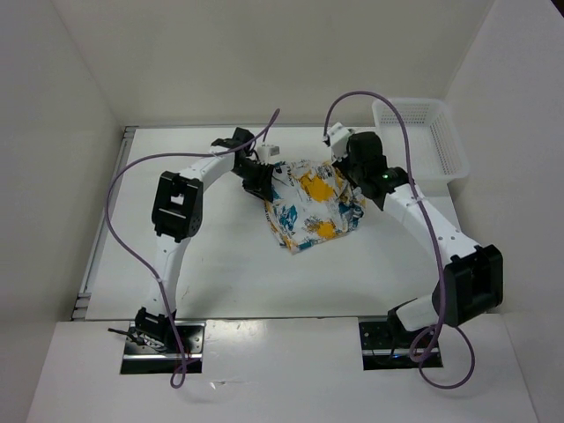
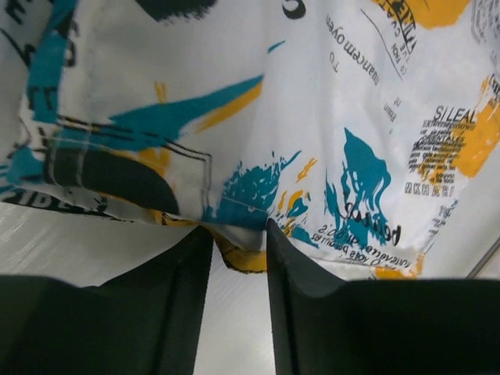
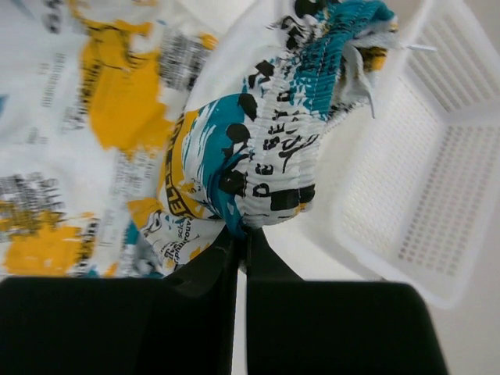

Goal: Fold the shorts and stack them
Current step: Fold the shorts

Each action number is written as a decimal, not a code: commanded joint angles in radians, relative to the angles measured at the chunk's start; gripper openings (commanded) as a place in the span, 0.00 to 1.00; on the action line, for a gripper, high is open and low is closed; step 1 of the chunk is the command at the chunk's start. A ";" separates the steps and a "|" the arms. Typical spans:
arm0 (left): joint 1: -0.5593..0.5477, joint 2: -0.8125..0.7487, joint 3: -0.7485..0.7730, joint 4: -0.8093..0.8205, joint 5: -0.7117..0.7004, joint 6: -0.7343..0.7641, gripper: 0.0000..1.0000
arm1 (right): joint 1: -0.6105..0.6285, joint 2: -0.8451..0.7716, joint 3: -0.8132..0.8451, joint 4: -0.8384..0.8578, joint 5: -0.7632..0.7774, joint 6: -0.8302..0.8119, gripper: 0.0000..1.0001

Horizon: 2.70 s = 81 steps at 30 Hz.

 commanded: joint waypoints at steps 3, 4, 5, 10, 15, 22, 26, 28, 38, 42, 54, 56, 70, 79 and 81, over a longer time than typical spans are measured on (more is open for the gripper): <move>-0.006 0.066 0.024 -0.028 -0.004 0.009 0.35 | 0.124 0.022 0.029 -0.005 -0.021 0.037 0.00; -0.006 0.066 0.034 -0.028 -0.004 0.009 0.33 | 0.162 0.031 0.029 -0.005 -0.021 0.021 0.00; -0.006 0.076 0.035 -0.028 -0.014 0.009 0.30 | 0.183 0.042 0.029 -0.005 -0.008 0.009 0.00; -0.006 0.086 0.058 -0.037 -0.014 0.009 0.23 | 0.291 0.074 0.047 0.005 -0.007 -0.022 0.00; 0.005 0.104 0.088 -0.037 -0.014 0.009 0.19 | 0.416 0.092 0.024 0.015 0.006 -0.063 0.00; 0.014 0.124 0.120 -0.057 -0.005 0.009 0.18 | 0.499 0.129 0.064 0.015 -0.024 -0.074 0.00; 0.014 0.133 0.143 -0.068 0.005 0.009 0.16 | 0.531 0.151 0.018 0.052 -0.034 -0.083 0.00; 0.014 0.133 0.143 -0.068 0.005 0.009 0.16 | 0.531 0.175 -0.020 0.084 -0.009 -0.083 0.00; 0.033 0.124 0.177 -0.077 -0.064 0.009 0.46 | 0.552 0.218 0.022 0.146 -0.003 0.000 0.77; 0.086 0.098 0.222 -0.086 -0.093 0.009 0.63 | 0.562 0.189 0.173 0.085 -0.081 0.064 0.78; 0.169 -0.086 0.185 -0.192 0.060 0.009 0.99 | 0.548 -0.009 -0.106 0.050 -0.089 -0.035 0.74; 0.154 -0.086 0.128 -0.204 0.060 0.009 0.99 | 0.516 -0.018 -0.183 0.060 -0.089 -0.068 0.73; 0.065 -0.057 -0.100 -0.198 0.154 0.009 0.95 | 0.448 -0.009 -0.329 0.107 -0.164 -0.120 0.70; 0.056 0.001 -0.021 -0.246 0.140 0.009 0.34 | 0.448 0.010 -0.427 0.205 -0.175 -0.150 0.60; 0.056 0.001 0.005 -0.256 0.152 0.009 0.15 | 0.439 0.010 -0.444 0.227 -0.165 -0.166 0.56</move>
